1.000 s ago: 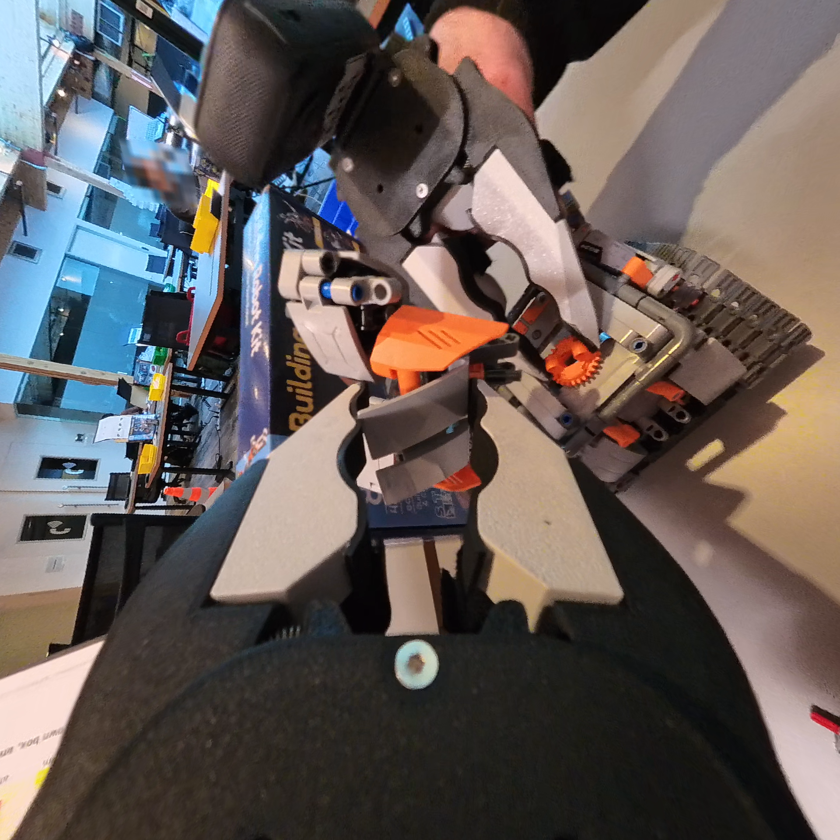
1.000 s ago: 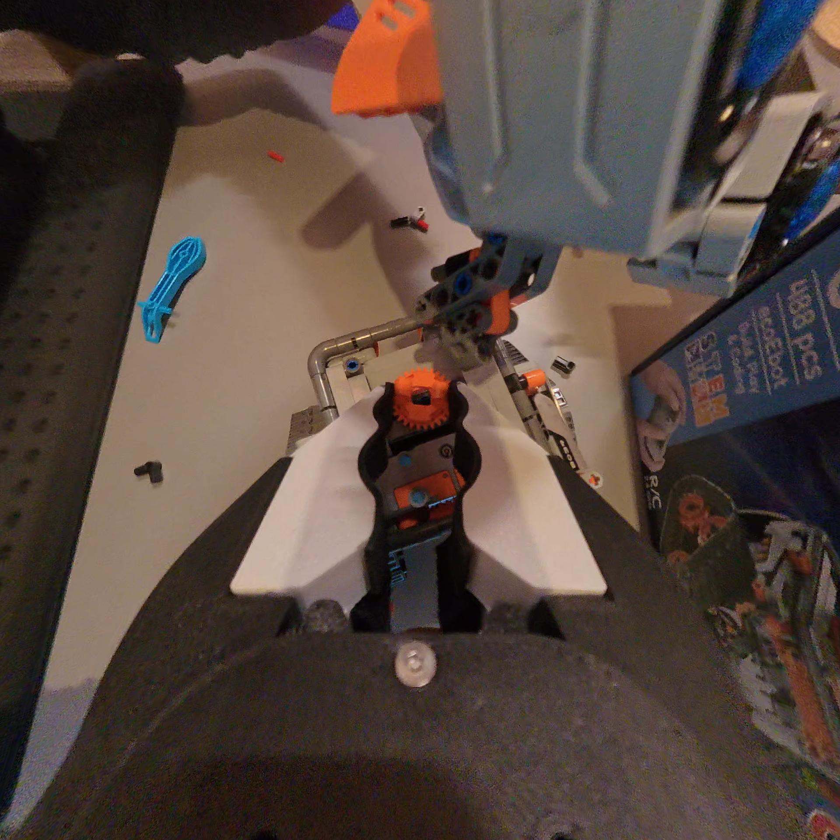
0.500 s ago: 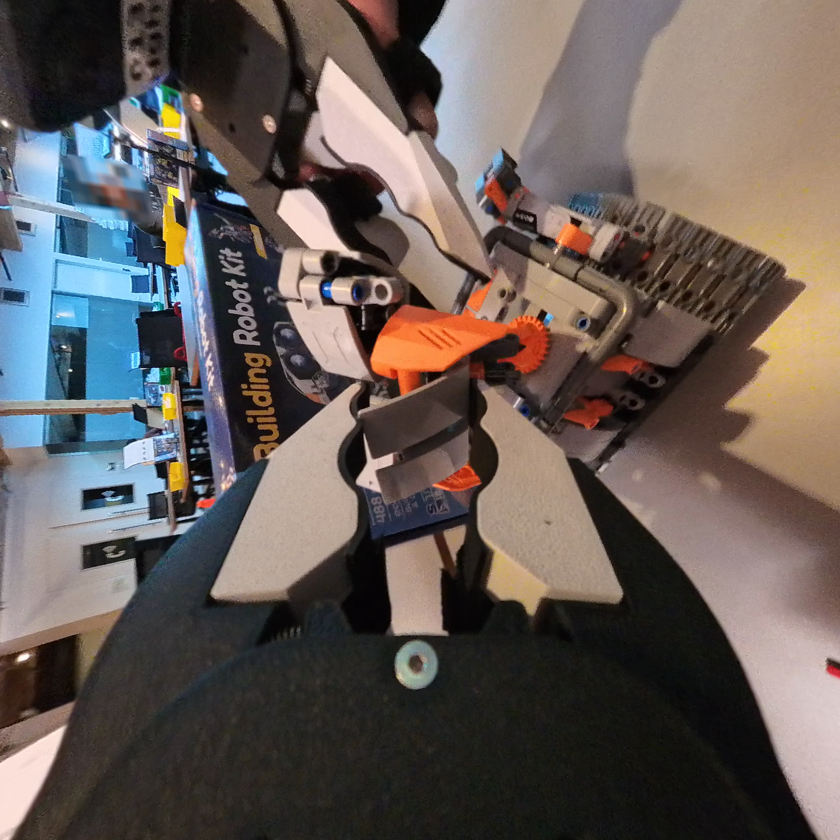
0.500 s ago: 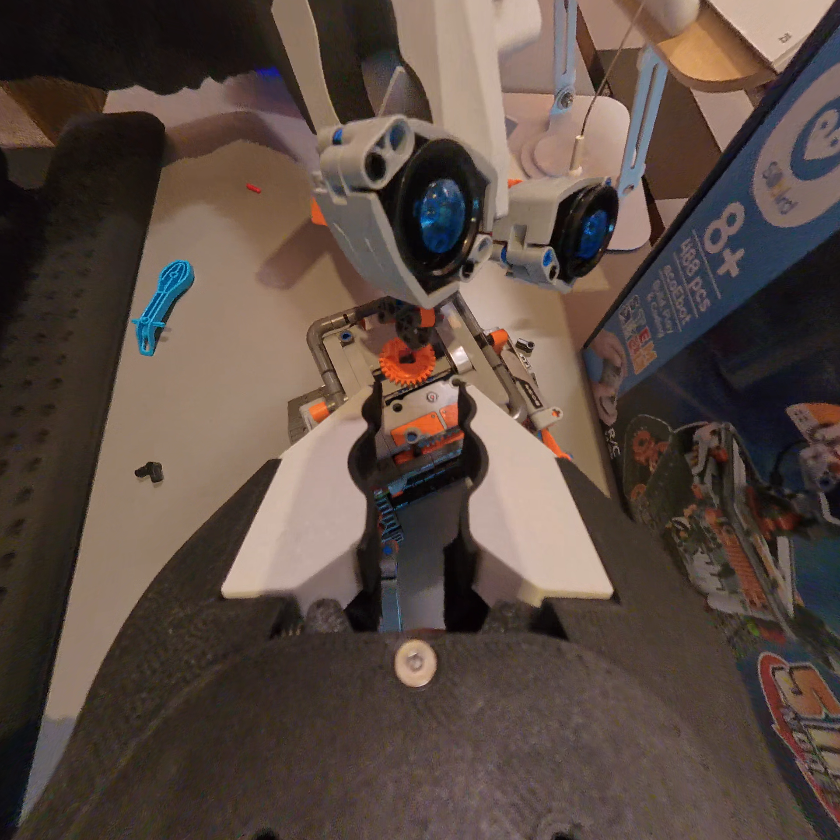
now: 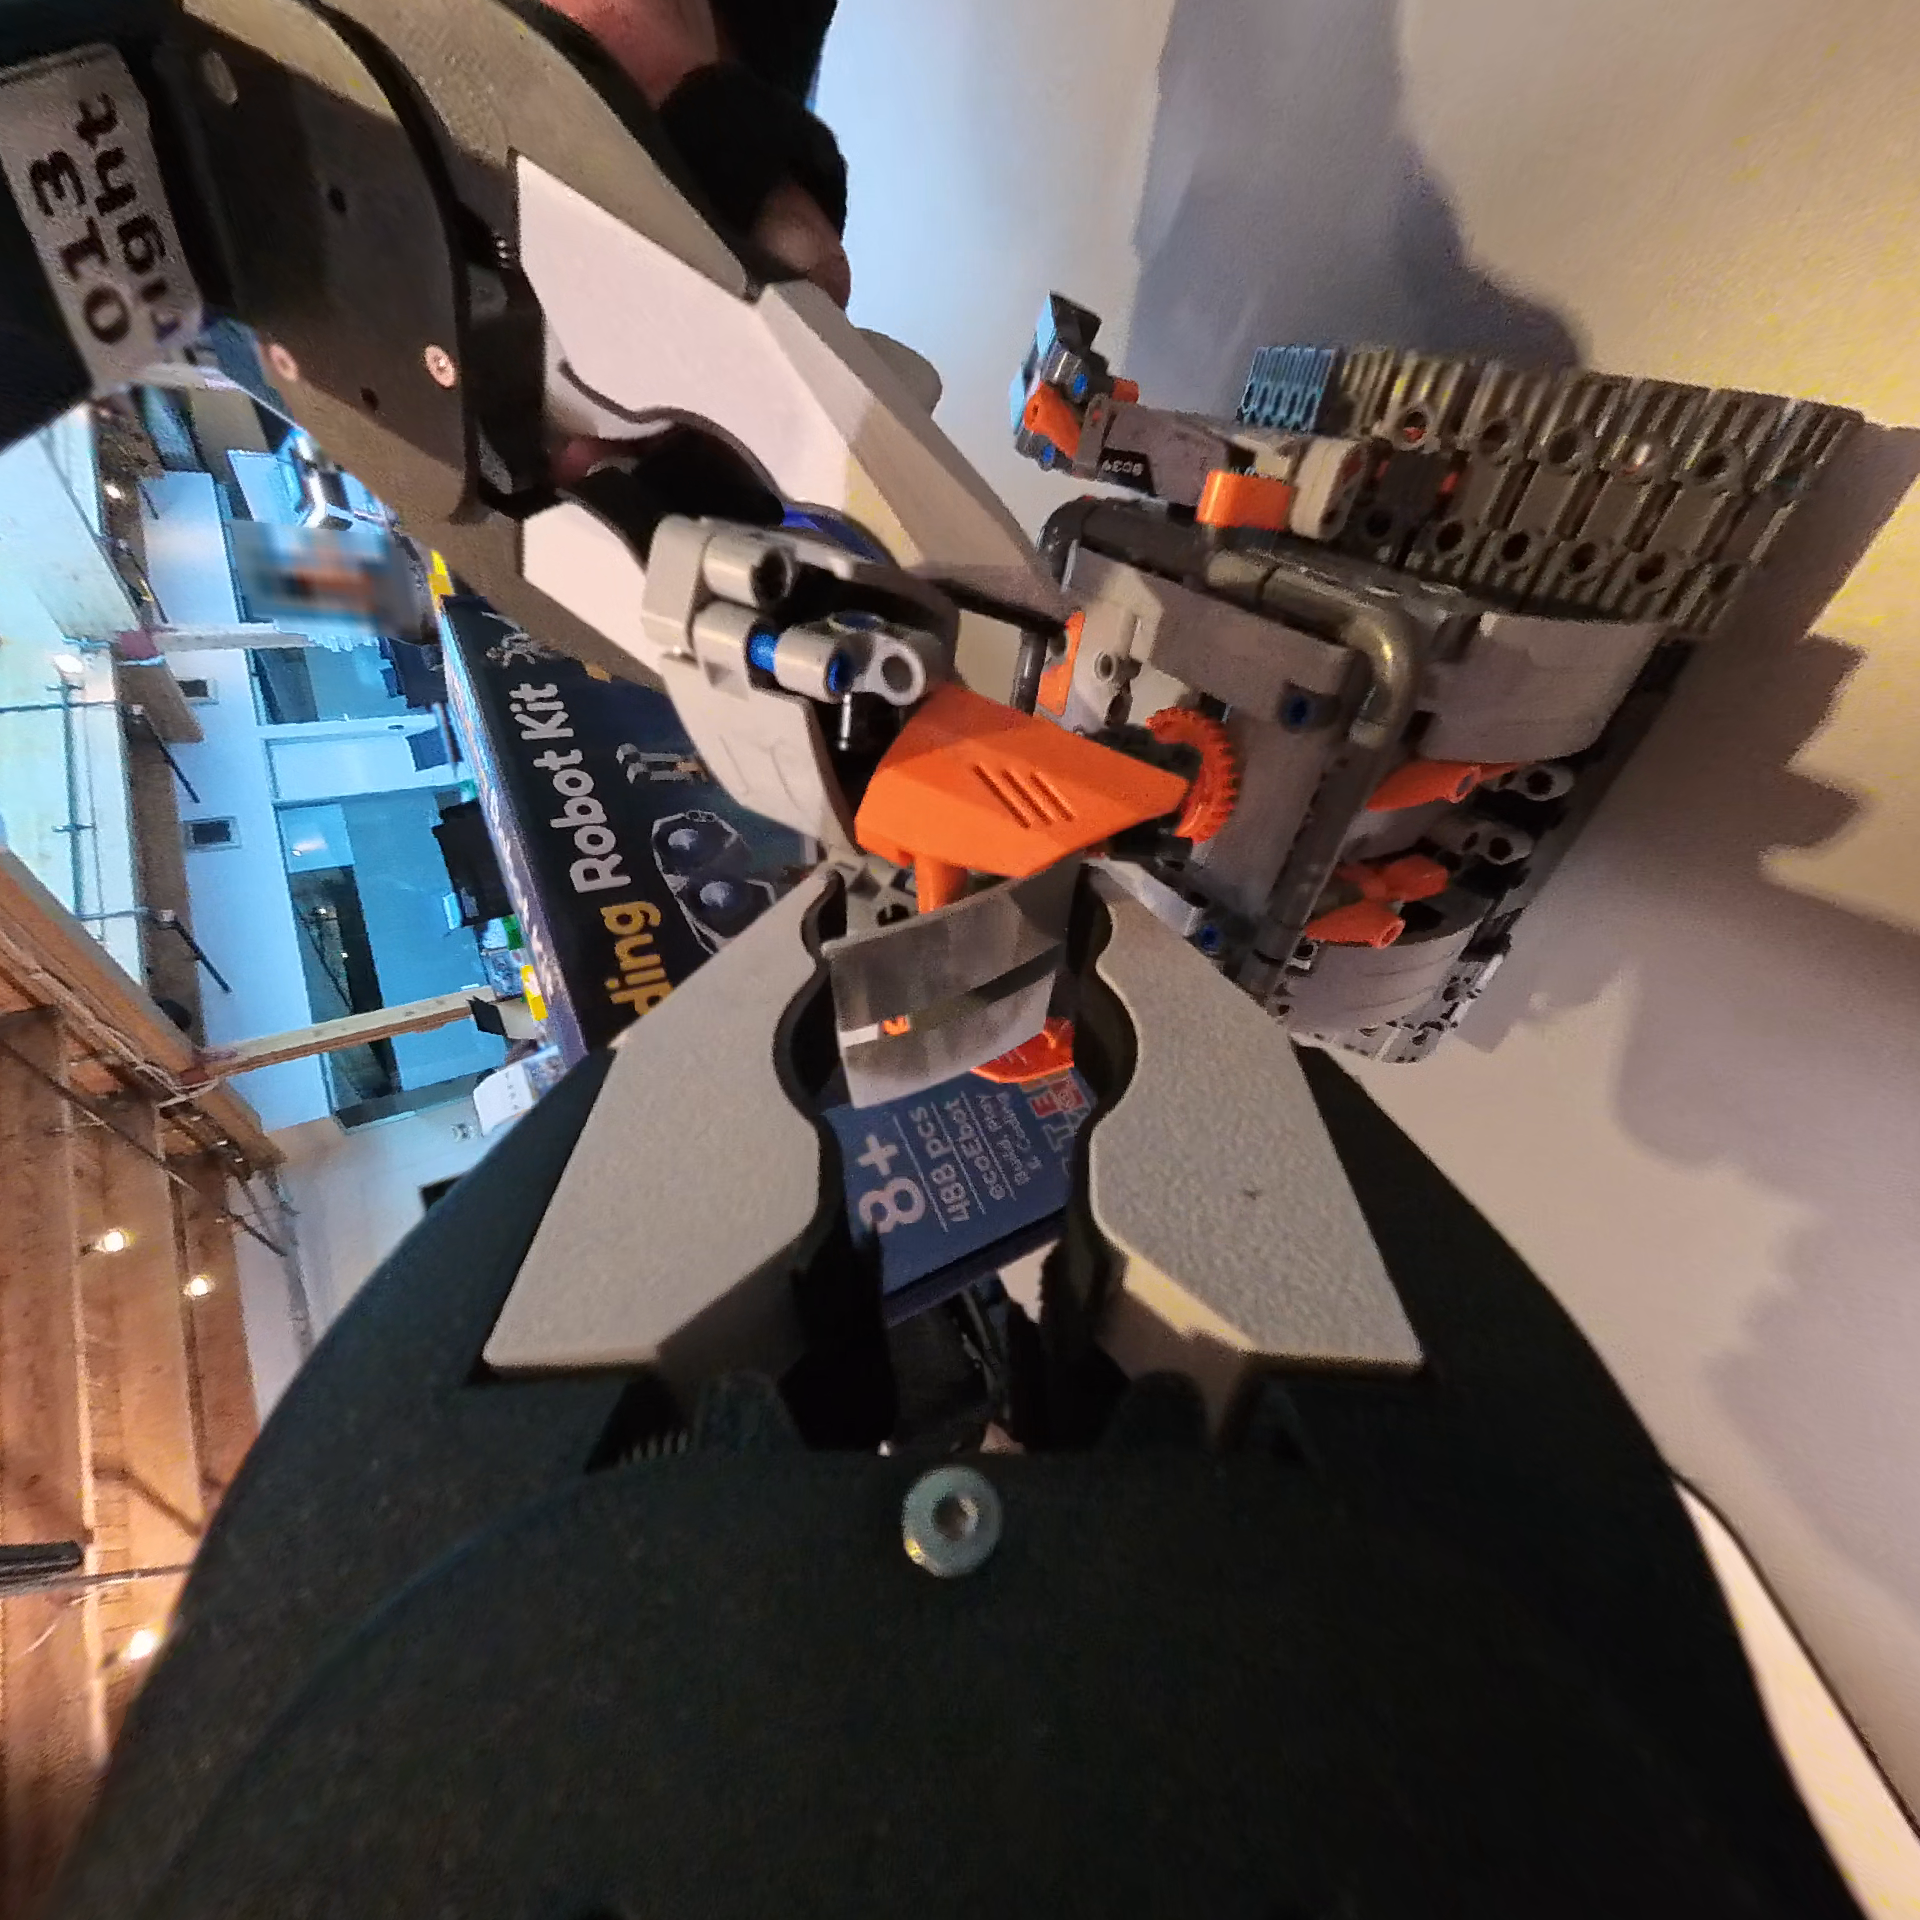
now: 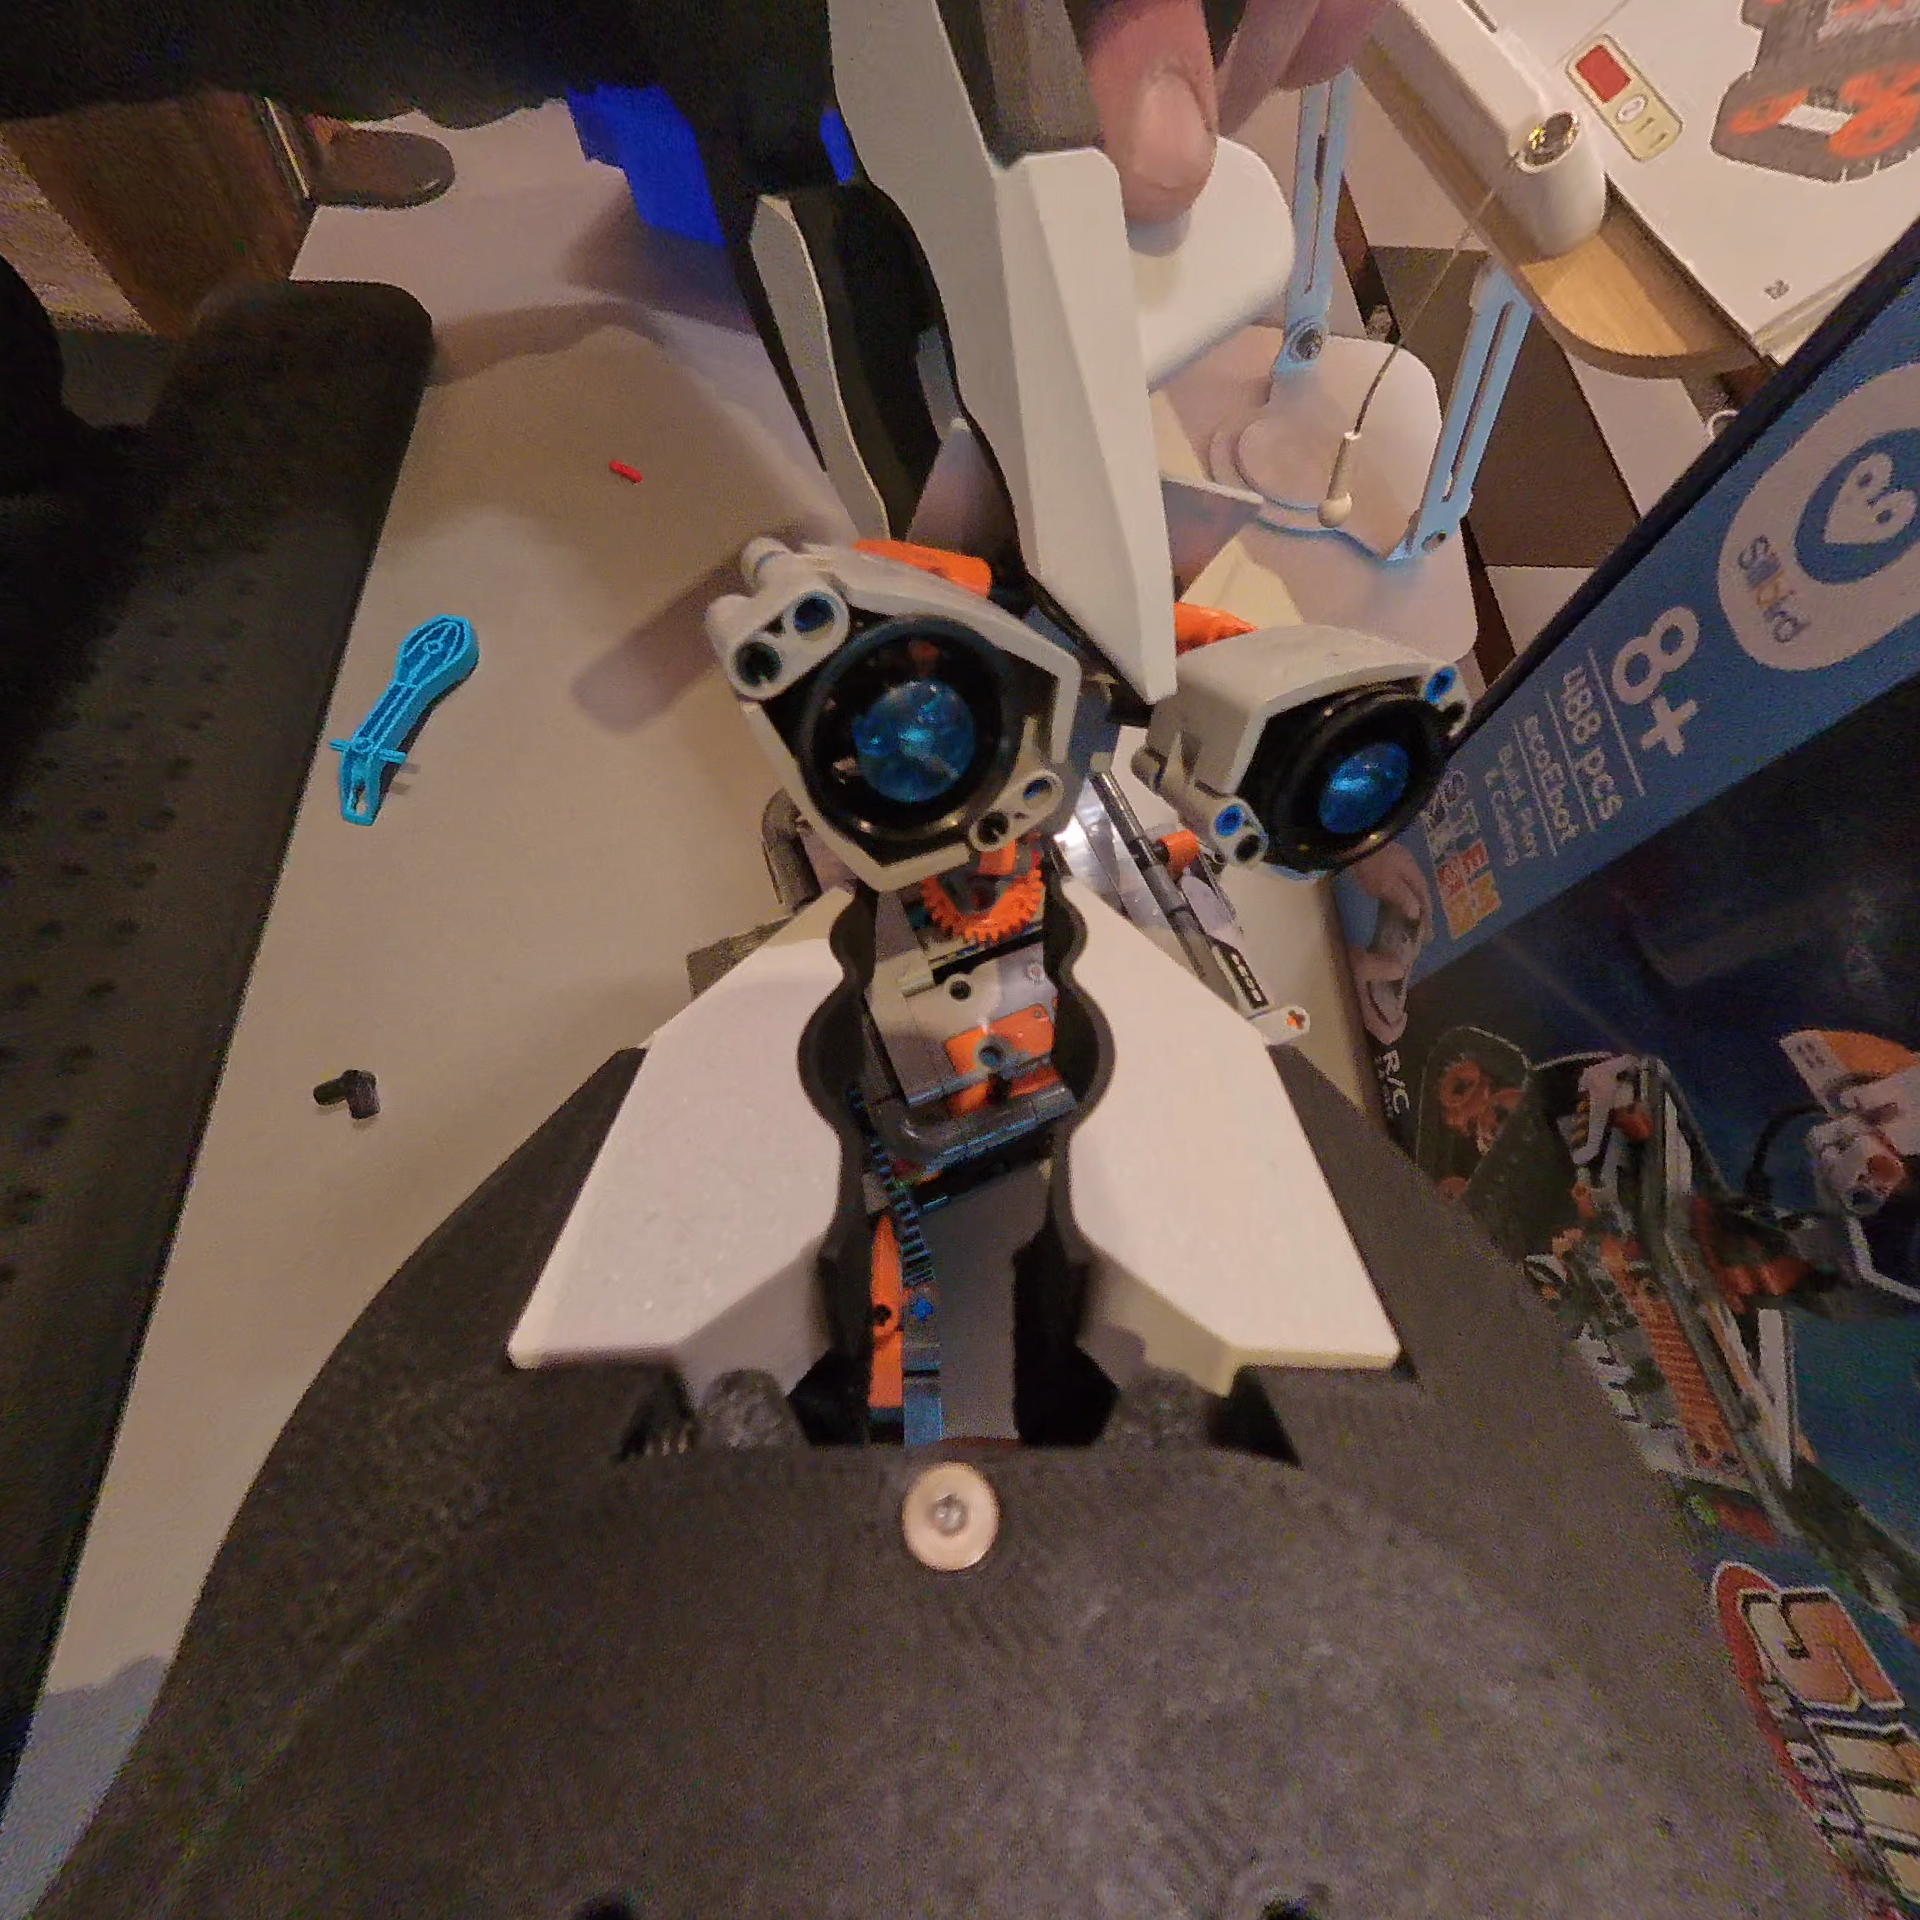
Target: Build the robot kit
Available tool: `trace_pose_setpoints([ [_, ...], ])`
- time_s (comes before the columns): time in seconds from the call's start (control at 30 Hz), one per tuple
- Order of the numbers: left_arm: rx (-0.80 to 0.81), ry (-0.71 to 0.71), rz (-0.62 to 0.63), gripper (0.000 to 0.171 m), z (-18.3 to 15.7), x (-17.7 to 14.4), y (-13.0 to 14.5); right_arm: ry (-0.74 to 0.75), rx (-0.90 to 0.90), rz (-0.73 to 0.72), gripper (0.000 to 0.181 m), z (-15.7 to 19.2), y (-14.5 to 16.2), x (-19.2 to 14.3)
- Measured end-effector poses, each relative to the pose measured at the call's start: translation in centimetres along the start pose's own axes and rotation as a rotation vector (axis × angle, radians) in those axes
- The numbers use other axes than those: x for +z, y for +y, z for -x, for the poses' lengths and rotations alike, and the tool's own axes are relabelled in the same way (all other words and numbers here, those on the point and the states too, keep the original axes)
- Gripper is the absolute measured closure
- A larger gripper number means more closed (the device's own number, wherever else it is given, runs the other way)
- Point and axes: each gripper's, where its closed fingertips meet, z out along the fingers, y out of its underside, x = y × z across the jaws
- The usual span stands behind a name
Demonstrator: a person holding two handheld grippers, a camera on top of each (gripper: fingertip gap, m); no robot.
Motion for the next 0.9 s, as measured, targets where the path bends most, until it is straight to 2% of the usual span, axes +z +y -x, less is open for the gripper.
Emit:
trace_pose_setpoints([
  [0.33, 0.059, -0.035, 0.028, 0.131, 0.3, 0.0, 1.0, 0.011, 0.004, 0.02, 0.155, 0.0, -0.2, 1.2],
  [0.57, 0.046, -0.06, 0.037, 0.131, 0.9, -0.4, 1.5, 0.023, 0.009, -0.016, 0.158, -0.1, -1.0, 0.7],
  [0.9, 0.025, -0.048, -0.008, 0.133, 0.8, 0.1, 0.6, 0.011, -0.016, -0.016, 0.163, 0.7, -1.4, -0.2],
])
